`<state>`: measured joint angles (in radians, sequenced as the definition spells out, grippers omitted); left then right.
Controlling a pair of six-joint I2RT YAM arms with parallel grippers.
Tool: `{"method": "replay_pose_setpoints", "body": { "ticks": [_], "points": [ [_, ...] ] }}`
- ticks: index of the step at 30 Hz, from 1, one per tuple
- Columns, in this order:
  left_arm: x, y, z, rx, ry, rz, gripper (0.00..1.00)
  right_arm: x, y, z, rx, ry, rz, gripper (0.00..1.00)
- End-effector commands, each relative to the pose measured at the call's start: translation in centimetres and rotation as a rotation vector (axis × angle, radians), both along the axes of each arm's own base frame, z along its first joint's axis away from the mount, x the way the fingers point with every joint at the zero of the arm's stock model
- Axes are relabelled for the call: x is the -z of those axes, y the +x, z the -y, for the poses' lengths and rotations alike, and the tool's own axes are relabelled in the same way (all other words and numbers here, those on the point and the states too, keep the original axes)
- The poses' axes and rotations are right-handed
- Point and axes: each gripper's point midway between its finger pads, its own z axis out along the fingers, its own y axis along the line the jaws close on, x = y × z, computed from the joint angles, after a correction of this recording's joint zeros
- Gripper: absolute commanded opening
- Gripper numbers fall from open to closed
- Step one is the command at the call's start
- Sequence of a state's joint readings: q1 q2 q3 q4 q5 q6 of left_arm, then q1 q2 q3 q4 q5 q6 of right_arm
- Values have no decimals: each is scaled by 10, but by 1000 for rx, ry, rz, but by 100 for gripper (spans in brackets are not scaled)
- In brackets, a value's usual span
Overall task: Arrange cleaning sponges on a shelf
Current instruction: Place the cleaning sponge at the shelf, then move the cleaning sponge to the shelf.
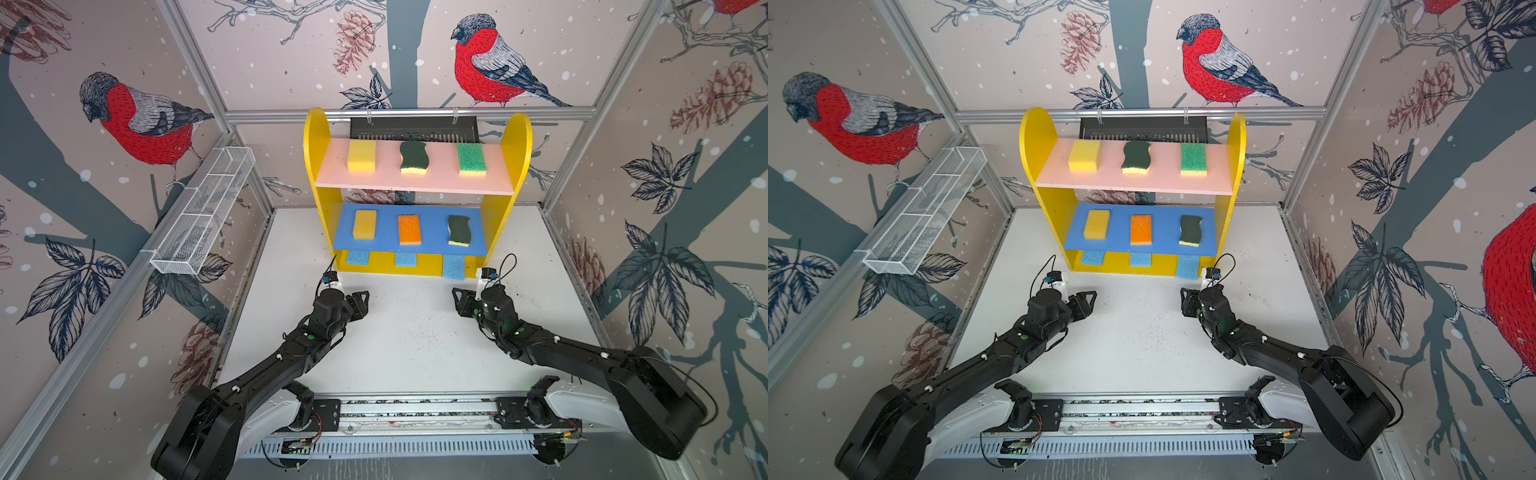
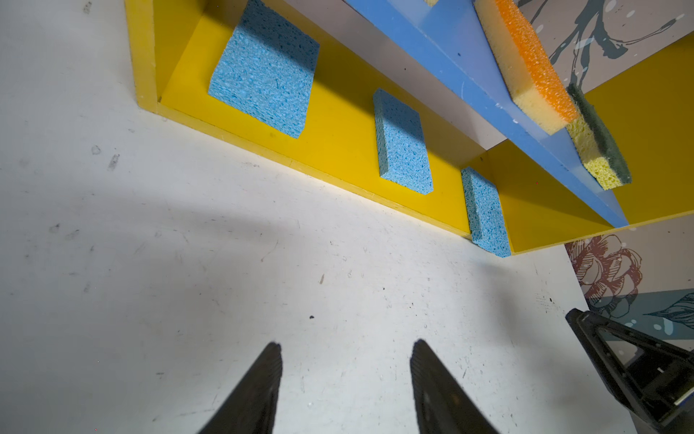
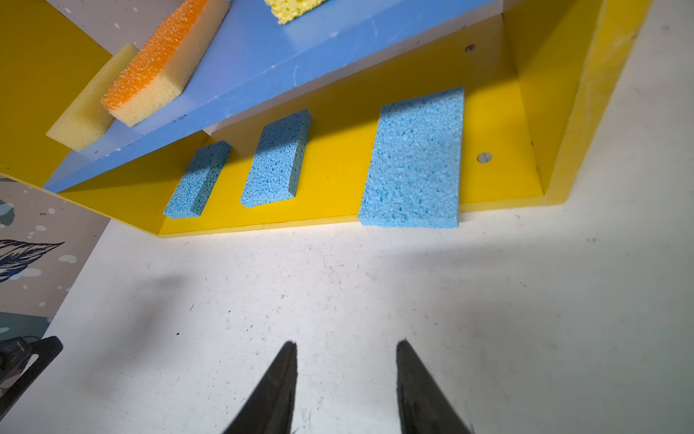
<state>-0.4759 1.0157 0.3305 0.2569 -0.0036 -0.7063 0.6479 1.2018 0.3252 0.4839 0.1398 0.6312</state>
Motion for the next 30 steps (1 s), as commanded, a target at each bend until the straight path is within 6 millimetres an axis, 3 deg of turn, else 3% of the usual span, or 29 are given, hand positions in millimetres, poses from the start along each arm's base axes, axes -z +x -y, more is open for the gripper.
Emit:
{"method": "replay_pose_setpoints", "body": {
  "ticks": [1,5,8,30],
  "points": [
    [1,0,-3,-15,-1,-7,56,-9,3,-7,-28,91,28,31],
    [2,-1,-4,-21,0,-8,56,-8,4,-8,-44,140,30,16],
    [2,-1,-5,-26,2,-9,56,7,8,-6,-34,126,-10,4],
    [18,2,-7,-47,13,-30,56,34,25,-5,-7,284,-67,0]
  ]
}}
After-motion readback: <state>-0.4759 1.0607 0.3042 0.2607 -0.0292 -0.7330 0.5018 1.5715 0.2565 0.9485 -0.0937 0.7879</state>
